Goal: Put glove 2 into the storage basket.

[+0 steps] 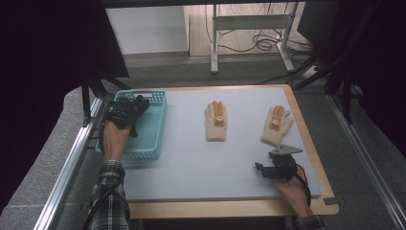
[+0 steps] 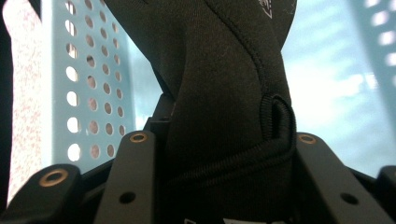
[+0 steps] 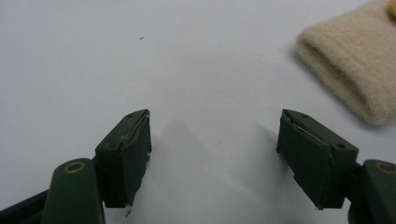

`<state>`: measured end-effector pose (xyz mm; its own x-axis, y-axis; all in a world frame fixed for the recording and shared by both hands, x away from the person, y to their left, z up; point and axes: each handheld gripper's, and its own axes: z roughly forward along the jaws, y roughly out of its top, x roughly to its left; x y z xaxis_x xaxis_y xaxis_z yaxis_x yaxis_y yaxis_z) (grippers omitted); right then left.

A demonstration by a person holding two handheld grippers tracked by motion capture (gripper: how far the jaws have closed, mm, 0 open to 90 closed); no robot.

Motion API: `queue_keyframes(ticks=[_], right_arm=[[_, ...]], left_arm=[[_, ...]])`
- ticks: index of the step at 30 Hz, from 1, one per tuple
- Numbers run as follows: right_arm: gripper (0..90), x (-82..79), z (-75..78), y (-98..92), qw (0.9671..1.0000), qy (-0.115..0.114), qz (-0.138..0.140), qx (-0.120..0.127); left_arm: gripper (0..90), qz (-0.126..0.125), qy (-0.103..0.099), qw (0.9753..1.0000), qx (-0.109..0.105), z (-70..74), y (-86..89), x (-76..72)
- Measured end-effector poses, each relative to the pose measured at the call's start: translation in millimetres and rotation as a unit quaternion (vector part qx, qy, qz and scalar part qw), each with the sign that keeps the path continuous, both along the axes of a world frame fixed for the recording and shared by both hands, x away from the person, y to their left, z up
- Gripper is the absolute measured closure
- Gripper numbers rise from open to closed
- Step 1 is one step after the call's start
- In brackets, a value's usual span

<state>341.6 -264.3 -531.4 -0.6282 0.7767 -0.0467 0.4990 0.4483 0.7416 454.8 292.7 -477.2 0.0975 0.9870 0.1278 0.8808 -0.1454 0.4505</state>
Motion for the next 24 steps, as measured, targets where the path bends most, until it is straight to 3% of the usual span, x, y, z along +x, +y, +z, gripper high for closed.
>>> queue_keyframes(ticks=[5, 9, 12, 13, 18, 24], right_arm=[[25.5, 0.1, 0.1, -0.2, 1.0, 0.0, 0.001, -0.001], [25.3, 0.1, -0.1, -0.1, 1.0, -0.001, 0.001, 0.0], [25.1, 0.1, -0.1, -0.1, 1.0, -0.001, 0.002, 0.0], [25.1, 0.1, -0.1, -0.1, 1.0, -0.001, 0.002, 0.0], [25.0, 0.1, -0.1, -0.1, 1.0, -0.001, 0.002, -0.001], [25.0, 0.0, 0.0, -0.1, 1.0, -0.001, 0.002, -0.002]], left_arm=[[59.5, 0.015, 0.03, 0.9988, 0.036, -14.5, 4.2, 12.8], [57.3, 0.021, 0.047, 0.9975, 0.048, -25.7, 9.3, 16.8], [46.3, 0.017, 0.063, 0.9966, 0.051, -32.0, 13.1, 15.9], [40.0, 0.015, 0.061, 0.9969, 0.046, -32.0, 15.2, 15.1], [16.9, -0.003, 0.049, 0.9987, -0.016, -21.6, 23.4, 7.2], [5.8, -0.019, 0.005, 0.9975, -0.069, -1.1, 32.0, -5.2]])
